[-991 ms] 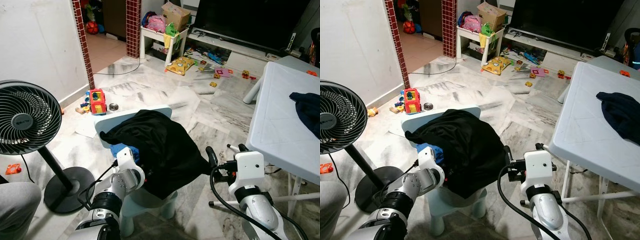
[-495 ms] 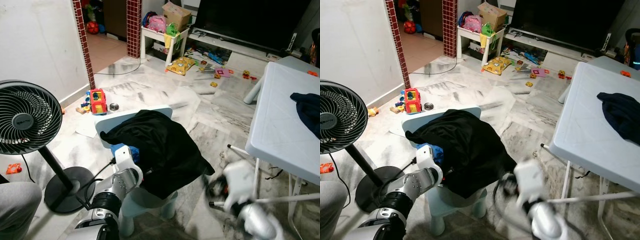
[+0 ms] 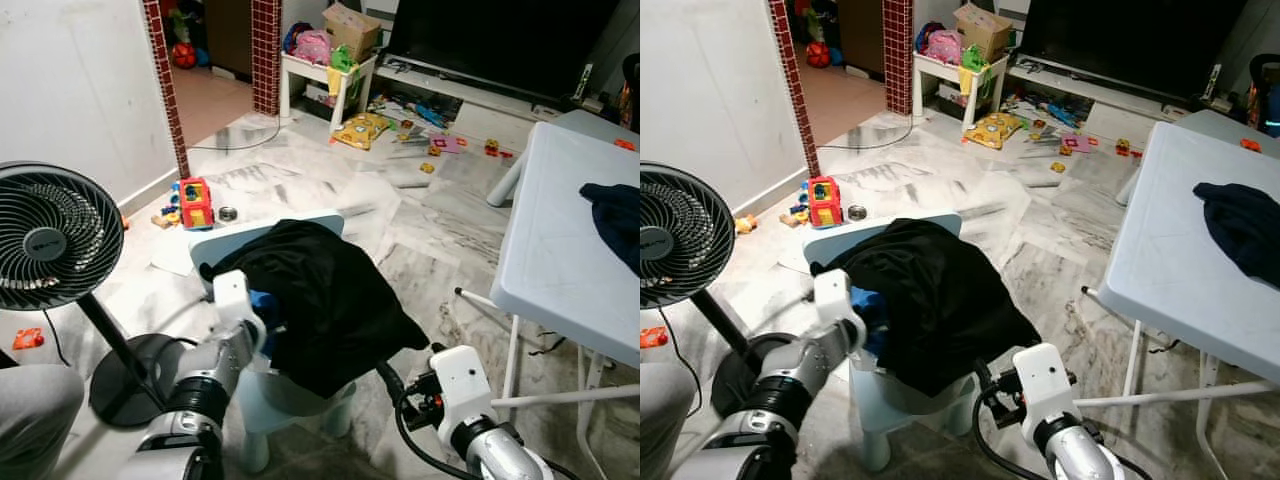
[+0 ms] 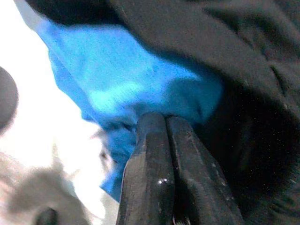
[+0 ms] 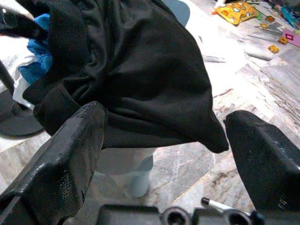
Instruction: Hang hanger
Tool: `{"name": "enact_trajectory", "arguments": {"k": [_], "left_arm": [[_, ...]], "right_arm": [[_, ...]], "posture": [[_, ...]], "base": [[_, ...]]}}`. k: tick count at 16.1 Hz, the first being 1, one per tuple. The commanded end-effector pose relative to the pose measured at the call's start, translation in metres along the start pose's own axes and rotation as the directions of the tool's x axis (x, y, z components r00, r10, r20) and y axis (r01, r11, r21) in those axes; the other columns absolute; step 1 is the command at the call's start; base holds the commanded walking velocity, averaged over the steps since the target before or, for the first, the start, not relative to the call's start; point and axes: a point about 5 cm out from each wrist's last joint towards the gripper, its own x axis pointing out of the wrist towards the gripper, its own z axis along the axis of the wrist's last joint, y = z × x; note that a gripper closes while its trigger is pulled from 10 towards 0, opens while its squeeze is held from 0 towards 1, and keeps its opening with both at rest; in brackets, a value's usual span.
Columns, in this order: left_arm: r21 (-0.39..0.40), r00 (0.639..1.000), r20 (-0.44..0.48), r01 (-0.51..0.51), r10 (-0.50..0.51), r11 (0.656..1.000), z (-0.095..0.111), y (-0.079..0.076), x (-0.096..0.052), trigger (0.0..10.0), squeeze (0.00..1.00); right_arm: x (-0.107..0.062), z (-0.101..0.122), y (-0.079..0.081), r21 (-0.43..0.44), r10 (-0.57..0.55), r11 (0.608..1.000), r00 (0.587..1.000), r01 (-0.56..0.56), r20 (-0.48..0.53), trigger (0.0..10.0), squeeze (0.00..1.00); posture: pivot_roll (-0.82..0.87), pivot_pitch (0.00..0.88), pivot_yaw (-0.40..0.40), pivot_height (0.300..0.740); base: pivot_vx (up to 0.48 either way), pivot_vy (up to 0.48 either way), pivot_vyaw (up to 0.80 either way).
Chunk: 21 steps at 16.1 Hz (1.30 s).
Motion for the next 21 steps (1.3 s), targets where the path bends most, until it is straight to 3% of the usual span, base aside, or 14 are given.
{"name": "enact_trajectory", "arguments": {"k": [1, 3, 5, 6, 8, 9, 10, 11, 12, 14, 16, 19, 20, 21], "left_arm": [[0.043, 0.999, 0.043, 0.009, -0.011, 0.999, 0.012, -0.005, 0.0, 0.0, 0.0], [0.063, 0.997, 0.081, 0.008, -0.014, 0.998, 0.021, -0.004, 0.0, 0.0, 0.0], [0.209, 0.984, 0.173, -0.002, -0.035, 0.978, 0.035, -0.006, -0.001, 0.0, 0.0], [0.359, 0.964, 0.252, -0.013, -0.083, 0.933, 0.047, -0.01, -0.004, 0.0, 0.0], [0.501, 0.949, 0.241, 0.058, -0.204, 0.864, 0.054, -0.029, -0.005, 0.0, 0.0], [0.5, 0.948, 0.212, 0.105, -0.239, 0.859, 0.051, -0.036, -0.005, 2.2, 0.0], [0.492, 0.946, 0.194, 0.134, -0.258, 0.86, 0.048, -0.041, -0.005, 2.2, 0.0], [0.49, 0.939, 0.185, 0.166, -0.288, 0.856, 0.043, -0.046, -0.007, 4.9, 0.0], [0.488, 0.934, 0.182, 0.187, -0.309, 0.853, 0.031, -0.049, -0.009, 10.0, 0.0], [0.41, 0.961, 0.18, 0.119, -0.208, 0.904, 0.009, -0.032, -0.013, 10.0, 0.0], [0.357, 0.972, 0.181, 0.078, -0.151, 0.931, 0.006, -0.02, -0.016, 10.0, 0.0], [0.362, 0.976, 0.128, 0.122, -0.179, 0.924, 0.003, -0.015, -0.025, 10.0, 0.0], [0.356, 0.98, 0.089, 0.133, -0.175, 0.925, -0.001, -0.014, -0.025, 10.0, 1.0], [0.318, 0.986, 0.033, 0.143, -0.161, 0.937, -0.006, -0.011, -0.026, 10.0, 1.0]], "right_arm": [[0.0, 0.0, -0.001, -0.007, -0.007, 1.0, 1.0, 0.007, -0.008, 10.0, 0.0], [0.002, 0.0, 0.0, -0.015, -0.004, 1.0, 1.0, 0.004, -0.012, 10.0, 0.0], [0.002, 0.0, 0.0, -0.018, -0.007, 1.0, 1.0, 0.007, -0.012, 10.0, 0.0], [0.002, 0.0, 0.0, -0.019, -0.01, 1.0, 1.0, 0.01, -0.01, 10.0, 0.0], [0.004, 0.001, 0.0, -0.022, -0.011, 1.0, 1.0, 0.01, -0.009, 10.0, 0.0], [0.004, 0.001, 0.0, -0.027, -0.008, 1.0, 1.0, 0.008, -0.01, 10.0, 0.0], [0.005, 0.0, 0.001, -0.031, -0.006, 1.0, 1.0, 0.006, -0.01, 10.0, 0.0], [0.005, 0.0, 0.001, -0.035, -0.003, 0.999, 1.0, 0.002, -0.012, 10.0, 0.0], [0.005, 0.0, 0.001, -0.045, 0.003, 0.999, 1.0, -0.003, -0.016, 10.0, 0.0], [0.006, -0.001, 0.0, -0.061, 0.005, 0.998, 1.0, -0.006, -0.021, 10.0, 0.0], [0.006, -0.002, 0.001, -0.067, 0.009, 0.998, 1.0, -0.01, -0.025, 10.0, 0.0], [0.006, -0.003, 0.004, -0.072, 0.018, 0.997, 0.999, -0.02, -0.029, 10.0, 0.0], [0.007, -0.003, 0.004, -0.075, 0.021, 0.997, 0.999, -0.023, -0.03, 10.0, 0.0], [0.007, -0.003, 0.005, -0.082, 0.026, 0.996, 0.999, -0.029, -0.03, 10.0, 0.0]], "posture": [[0.01, 0.0, -0.076, 0.74], [0.01, 0.0, -0.073, 0.74], [0.01, 0.0, -0.071, 0.74], [0.01, 0.0, -0.071, 0.74], [0.02, 0.0, -0.068, 0.74], [0.02, 0.0, -0.069, 0.74], [0.02, 0.0, -0.069, 0.74], [0.02, 0.0, -0.071, 0.74], [0.02, 0.0, -0.077, 0.74], [0.02, 0.0, -0.082, 0.74], [0.03, 0.0, -0.085, 0.74], [0.04, 0.0, -0.086, 0.74], [0.04, 0.0, -0.085, 0.74], [0.04, 0.0, -0.085, 0.74]], "base": [[0.0, 0.0, 0.0], [0.0, 0.0, 0.0], [0.0, 0.0, 0.0], [0.0, 0.0, 0.0], [0.0, 0.0, 0.0], [0.0, 0.0, 0.0], [0.0, 0.0, 0.0], [0.0, 0.0, 0.0], [0.0, 0.0, 0.0], [0.0, 0.0, 0.0], [0.0, 0.0, 0.0], [0.0, 0.0, 0.0], [0.0, 0.0, 0.0], [0.0, 0.0, 0.0]]}}
